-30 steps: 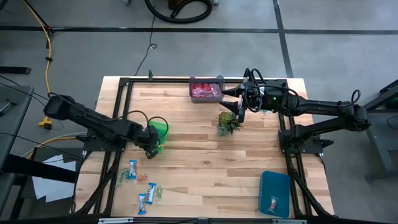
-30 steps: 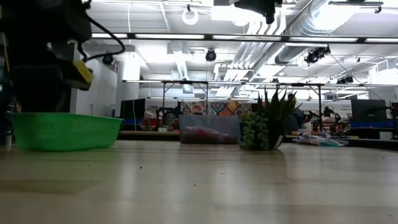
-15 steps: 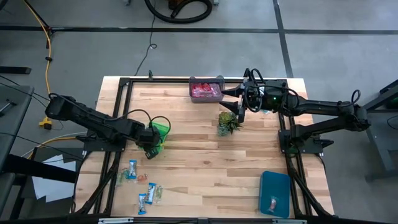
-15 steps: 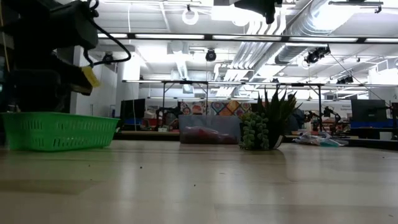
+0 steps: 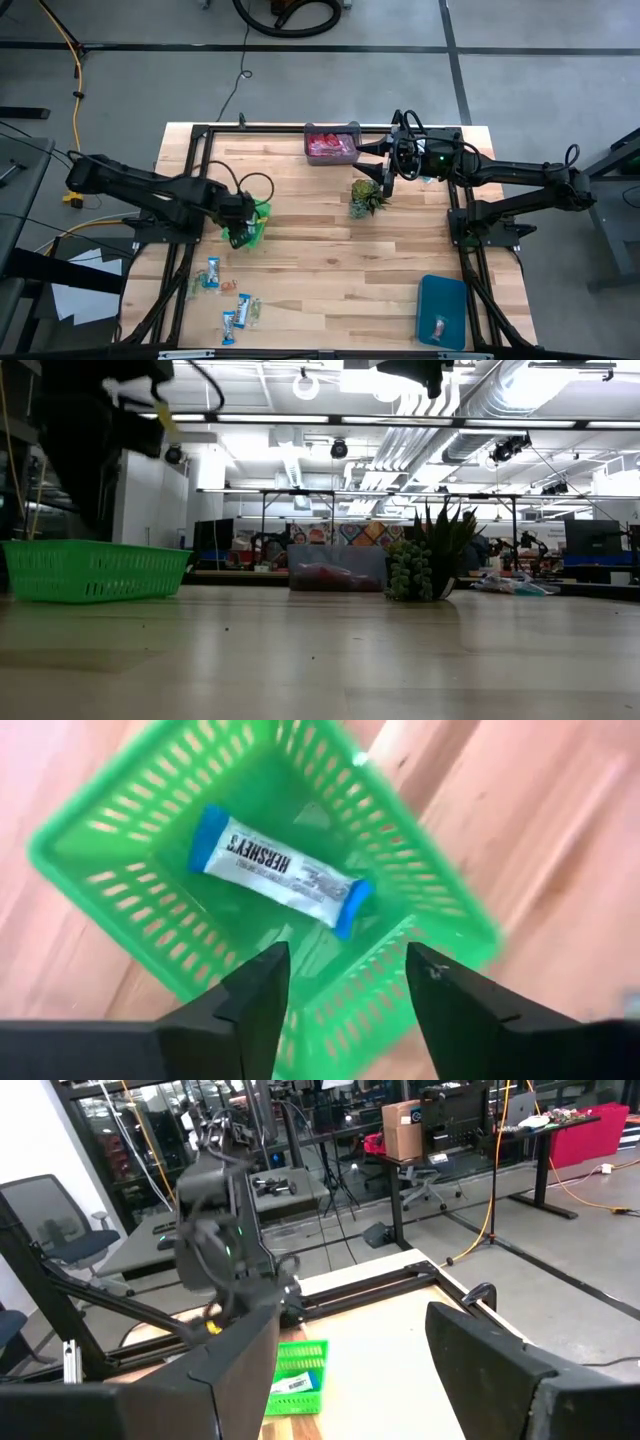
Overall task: Sort candy
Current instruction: Put the transparent candy into the blue bin
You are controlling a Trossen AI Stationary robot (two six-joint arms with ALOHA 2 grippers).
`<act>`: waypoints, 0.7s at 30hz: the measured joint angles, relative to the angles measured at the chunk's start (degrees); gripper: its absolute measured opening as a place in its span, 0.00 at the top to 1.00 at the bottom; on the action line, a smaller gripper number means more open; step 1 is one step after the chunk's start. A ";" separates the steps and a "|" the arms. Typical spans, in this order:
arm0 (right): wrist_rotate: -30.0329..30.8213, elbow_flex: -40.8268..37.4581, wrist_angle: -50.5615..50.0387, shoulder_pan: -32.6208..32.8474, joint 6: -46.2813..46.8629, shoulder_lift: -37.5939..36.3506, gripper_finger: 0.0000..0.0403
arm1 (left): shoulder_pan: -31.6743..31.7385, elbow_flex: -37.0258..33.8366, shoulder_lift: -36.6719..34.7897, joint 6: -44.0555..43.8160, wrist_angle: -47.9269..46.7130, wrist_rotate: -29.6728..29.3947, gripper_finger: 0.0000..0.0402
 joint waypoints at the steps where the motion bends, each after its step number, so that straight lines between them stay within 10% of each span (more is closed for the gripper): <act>1: 0.00 0.00 0.00 0.02 0.00 0.00 0.38 | -0.13 0.91 -0.92 -0.59 -0.22 0.04 0.52; 7: 0.00 0.00 0.00 0.00 0.00 0.00 0.38 | -1.45 5.94 -7.87 -1.97 5.48 -0.03 0.51; 14: 1.75 0.00 0.02 0.02 -0.40 0.00 0.38 | 1.55 6.96 -12.63 10.59 36.50 -13.63 0.51; 21: 2.56 0.00 0.00 0.00 0.99 0.00 0.38 | 11.48 6.92 -8.18 26.00 59.83 -5.92 0.51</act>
